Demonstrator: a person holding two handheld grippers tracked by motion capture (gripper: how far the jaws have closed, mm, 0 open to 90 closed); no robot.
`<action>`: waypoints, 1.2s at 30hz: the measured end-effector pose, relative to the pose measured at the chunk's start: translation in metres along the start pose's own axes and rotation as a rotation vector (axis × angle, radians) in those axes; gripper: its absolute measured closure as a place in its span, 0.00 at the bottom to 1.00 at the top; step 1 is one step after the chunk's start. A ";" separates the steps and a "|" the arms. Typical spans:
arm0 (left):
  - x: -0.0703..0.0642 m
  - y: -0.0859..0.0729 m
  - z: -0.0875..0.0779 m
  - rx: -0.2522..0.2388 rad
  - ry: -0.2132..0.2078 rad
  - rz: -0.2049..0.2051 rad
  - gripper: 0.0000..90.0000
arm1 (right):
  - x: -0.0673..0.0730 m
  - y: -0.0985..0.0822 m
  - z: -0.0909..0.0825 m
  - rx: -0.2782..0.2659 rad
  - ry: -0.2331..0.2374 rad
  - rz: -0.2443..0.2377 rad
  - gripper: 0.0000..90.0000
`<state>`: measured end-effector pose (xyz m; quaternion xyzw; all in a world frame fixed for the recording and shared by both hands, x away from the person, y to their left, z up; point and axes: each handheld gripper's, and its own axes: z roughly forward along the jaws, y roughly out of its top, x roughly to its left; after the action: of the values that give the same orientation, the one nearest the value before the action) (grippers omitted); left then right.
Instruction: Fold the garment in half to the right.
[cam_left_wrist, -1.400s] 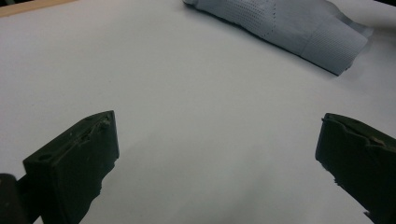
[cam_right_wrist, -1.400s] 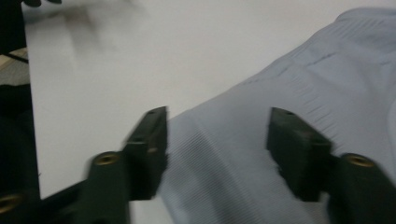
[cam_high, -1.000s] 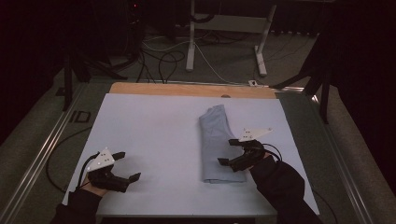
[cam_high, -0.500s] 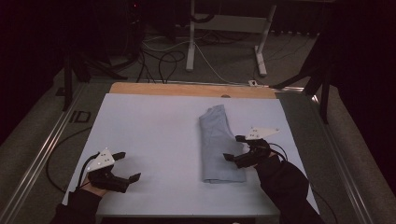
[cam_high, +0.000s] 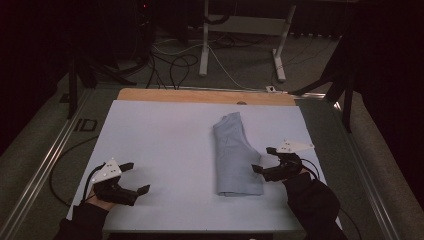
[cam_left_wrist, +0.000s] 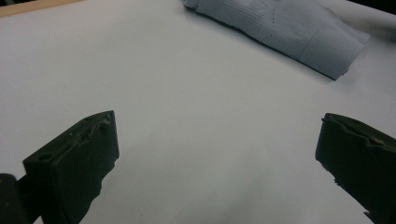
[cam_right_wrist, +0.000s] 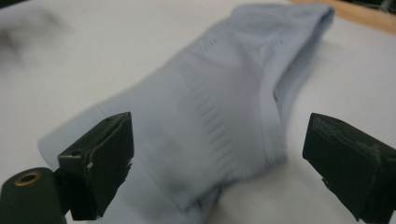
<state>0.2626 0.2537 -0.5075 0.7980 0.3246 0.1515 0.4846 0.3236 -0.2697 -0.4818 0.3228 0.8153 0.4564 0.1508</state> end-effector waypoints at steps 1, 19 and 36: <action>0.000 0.000 0.000 0.002 0.000 0.001 0.01 | -0.002 -0.004 0.000 0.003 -0.008 0.003 0.10; -0.002 -0.001 0.001 -0.002 -0.014 0.013 0.01 | 0.001 -0.047 -0.009 -0.011 -0.035 0.076 0.10; -0.003 -0.007 0.000 0.006 0.011 0.022 0.01 | 0.004 -0.063 -0.010 -0.015 -0.107 0.054 0.10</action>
<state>0.2578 0.2538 -0.5133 0.8021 0.3189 0.1603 0.4788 0.2912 -0.2971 -0.5296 0.3673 0.7937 0.4485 0.1843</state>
